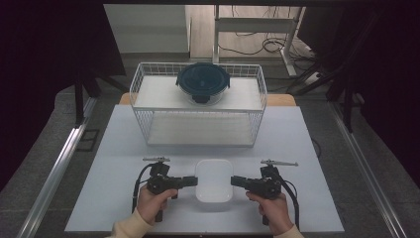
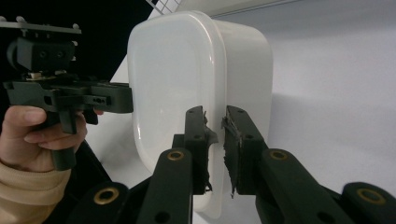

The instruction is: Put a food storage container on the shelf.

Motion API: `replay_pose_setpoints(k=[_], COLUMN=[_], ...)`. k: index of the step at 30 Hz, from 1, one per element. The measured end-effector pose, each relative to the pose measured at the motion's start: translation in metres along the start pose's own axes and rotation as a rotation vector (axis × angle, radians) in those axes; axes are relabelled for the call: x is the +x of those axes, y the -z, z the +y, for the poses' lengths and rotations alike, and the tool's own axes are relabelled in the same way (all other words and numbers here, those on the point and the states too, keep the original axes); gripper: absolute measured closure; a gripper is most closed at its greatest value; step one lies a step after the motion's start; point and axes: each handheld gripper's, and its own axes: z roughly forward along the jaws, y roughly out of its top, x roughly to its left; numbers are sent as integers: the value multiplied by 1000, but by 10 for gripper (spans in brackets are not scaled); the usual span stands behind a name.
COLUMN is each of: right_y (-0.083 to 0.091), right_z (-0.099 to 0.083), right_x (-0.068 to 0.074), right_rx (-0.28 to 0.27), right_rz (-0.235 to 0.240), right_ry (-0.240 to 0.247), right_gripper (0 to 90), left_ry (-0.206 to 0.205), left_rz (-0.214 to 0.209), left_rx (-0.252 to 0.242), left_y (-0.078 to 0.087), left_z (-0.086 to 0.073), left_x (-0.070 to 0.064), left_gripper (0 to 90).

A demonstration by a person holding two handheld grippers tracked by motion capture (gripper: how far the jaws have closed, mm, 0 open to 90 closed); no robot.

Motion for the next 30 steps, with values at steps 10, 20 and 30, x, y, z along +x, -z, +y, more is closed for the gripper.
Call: replay_pose_setpoints(k=[10,20,30], right_y=[4,12,13], right_z=[3,9,30], right_x=[14,25,40], right_rx=[-26,-61,-83], right_rz=[-10,7,21], right_ry=[91,138,185], right_gripper=[790,789,790], left_ry=[-82,-127,-159], left_rz=[30,18,17], left_rx=[-28,-57,-97], left_y=[11,24,41], left_z=[4,10,27], left_x=[-14,-26,-32], left_gripper=[804,806,807])
